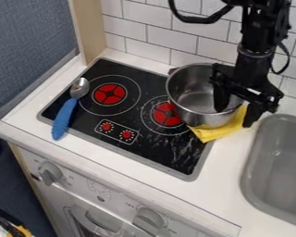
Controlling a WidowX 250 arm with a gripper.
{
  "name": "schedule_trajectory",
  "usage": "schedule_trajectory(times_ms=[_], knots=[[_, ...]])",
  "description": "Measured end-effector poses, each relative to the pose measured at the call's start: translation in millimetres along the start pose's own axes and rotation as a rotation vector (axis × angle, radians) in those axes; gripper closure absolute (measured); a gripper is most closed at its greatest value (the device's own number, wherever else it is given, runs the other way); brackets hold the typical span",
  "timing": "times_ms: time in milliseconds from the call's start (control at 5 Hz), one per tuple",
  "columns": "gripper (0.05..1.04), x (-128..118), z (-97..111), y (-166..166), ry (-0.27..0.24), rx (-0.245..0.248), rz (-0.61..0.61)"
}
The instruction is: Move the silver pot to the left burner
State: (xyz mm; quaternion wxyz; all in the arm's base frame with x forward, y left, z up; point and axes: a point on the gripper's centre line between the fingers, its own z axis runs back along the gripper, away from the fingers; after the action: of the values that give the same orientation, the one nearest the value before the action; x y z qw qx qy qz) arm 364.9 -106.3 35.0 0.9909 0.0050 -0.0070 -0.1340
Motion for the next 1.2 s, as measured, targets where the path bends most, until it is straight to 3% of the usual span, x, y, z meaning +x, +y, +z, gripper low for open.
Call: schedule_trajectory(times_ms=[200, 400, 600, 800, 1000, 1200], knots=[[0.647, -2.2, -1.3, 1.5, 0.009, 0.006, 0.006], [0.883, -5.2, -1.8, -3.2, 0.009, 0.012, -0.001], [0.989, -6.5, 7.2, -2.0, -0.010, 0.014, -0.008], [0.999, -7.6, 13.2, -2.1, -0.019, 0.013, -0.029], [0.999, -16.1, 57.7, 18.2, -0.091, 0.053, 0.007], [0.999, -42.8, 86.6, 62.0, -0.105, 0.115, 0.130]])
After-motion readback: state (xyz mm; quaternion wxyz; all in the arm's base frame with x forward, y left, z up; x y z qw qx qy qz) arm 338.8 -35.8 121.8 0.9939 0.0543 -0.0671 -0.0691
